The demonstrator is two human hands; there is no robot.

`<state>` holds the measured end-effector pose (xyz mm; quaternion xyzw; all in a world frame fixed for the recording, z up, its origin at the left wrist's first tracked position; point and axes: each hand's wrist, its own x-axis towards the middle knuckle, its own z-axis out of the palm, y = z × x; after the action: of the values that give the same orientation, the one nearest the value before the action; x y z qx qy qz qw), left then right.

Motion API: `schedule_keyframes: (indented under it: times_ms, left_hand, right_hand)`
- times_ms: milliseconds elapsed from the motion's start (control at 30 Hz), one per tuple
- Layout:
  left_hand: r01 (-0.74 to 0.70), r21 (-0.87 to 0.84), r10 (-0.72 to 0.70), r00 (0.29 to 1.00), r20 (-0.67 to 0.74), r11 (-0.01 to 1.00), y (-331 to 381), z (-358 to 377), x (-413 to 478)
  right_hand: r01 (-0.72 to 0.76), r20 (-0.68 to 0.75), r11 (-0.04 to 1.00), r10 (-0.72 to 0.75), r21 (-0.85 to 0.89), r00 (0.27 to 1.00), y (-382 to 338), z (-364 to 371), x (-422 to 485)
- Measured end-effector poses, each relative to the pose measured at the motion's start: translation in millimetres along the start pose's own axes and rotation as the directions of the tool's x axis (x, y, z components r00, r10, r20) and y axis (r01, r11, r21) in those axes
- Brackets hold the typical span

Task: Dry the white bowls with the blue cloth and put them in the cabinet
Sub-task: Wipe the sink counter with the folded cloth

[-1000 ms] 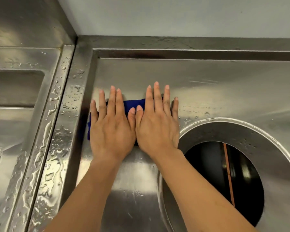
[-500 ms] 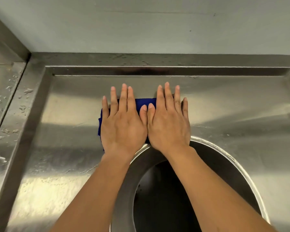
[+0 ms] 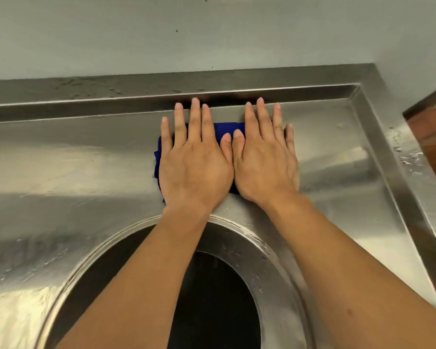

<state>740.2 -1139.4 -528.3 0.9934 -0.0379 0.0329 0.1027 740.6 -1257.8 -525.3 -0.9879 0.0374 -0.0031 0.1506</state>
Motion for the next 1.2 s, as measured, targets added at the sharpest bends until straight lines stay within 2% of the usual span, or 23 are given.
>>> schedule_keyframes:
  times_ms: [300,800,1033,1200]
  left_hand:
    - [-0.048,-0.01,0.048,0.998,0.03,0.999,77,11,-25]
    - [-0.058,-0.041,0.062,0.992,0.107,0.997,138,12,-104]
    - [-0.043,-0.044,0.048,0.992,0.115,0.998,144,18,-86]
    - [-0.085,-0.055,0.09,0.992,0.093,0.995,155,25,-39]
  right_hand:
    - [-0.004,0.062,1.0,0.005,-0.016,0.998,76,-29,-27]
    - [0.029,0.143,0.999,-0.027,-0.016,0.989,134,-57,-111]
    - [0.044,0.13,0.992,-0.029,-0.115,0.991,140,-60,-93]
    - [0.016,0.059,0.991,-0.008,-0.133,0.998,151,-59,-51]
